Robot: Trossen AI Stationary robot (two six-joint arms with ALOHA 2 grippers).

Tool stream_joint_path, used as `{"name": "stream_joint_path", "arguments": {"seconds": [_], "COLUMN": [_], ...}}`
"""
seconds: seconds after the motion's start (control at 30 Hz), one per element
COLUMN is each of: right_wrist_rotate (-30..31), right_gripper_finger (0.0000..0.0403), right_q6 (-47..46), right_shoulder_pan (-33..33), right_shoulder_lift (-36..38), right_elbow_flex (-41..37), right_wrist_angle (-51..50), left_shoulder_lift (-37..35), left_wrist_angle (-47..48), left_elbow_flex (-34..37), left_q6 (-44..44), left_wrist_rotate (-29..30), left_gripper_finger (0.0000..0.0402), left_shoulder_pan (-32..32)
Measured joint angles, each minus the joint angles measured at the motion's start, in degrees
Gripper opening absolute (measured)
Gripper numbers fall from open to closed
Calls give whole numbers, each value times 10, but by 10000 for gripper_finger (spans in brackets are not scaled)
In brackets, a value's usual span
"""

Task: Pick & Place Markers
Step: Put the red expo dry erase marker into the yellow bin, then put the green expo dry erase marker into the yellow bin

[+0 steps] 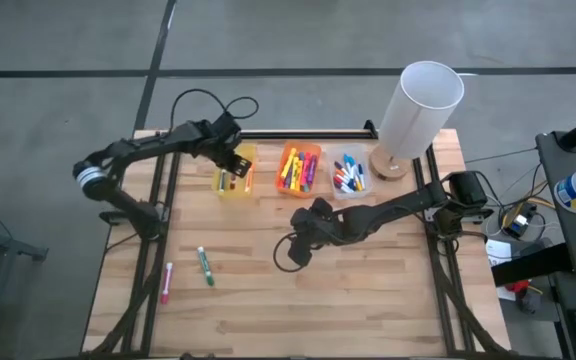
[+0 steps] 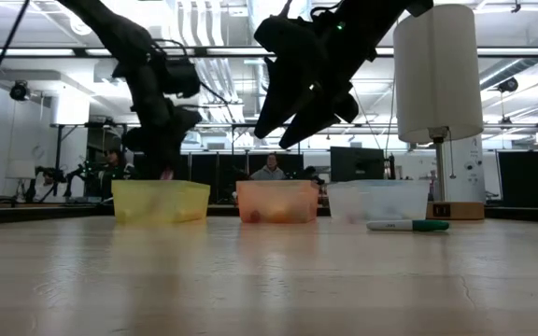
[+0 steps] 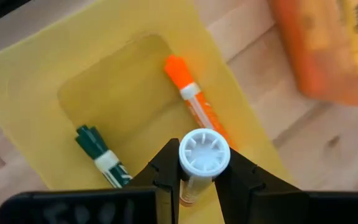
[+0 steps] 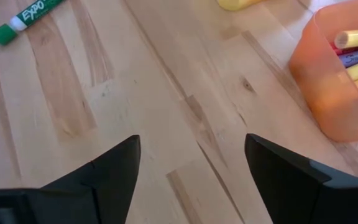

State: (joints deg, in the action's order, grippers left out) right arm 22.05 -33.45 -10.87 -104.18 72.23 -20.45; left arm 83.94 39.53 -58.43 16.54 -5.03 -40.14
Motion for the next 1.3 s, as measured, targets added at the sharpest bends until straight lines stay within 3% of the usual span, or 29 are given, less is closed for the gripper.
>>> {"name": "stream_joint_path", "arguments": {"seconds": [0.43,0.93,1.3], "right_wrist_rotate": [1,4,5], "right_gripper_finger": [277,270,273], "right_q6": [4,4,9], "right_shoulder_pan": [0,0,0], "right_shoulder_lift": [1,1,1], "right_elbow_flex": [-2,-8,-10], "right_wrist_angle": [1,2,2], "left_shoulder_lift": [79,96,29], "left_wrist_angle": [-2,-11,142], "left_elbow_flex": [-36,-36,-29], "left_q6": [-25,-32,0], "left_wrist_rotate": [-3,21,4], "left_gripper_finger": [72,137,149], "left_shoulder_pan": [-13,-10,27]}}
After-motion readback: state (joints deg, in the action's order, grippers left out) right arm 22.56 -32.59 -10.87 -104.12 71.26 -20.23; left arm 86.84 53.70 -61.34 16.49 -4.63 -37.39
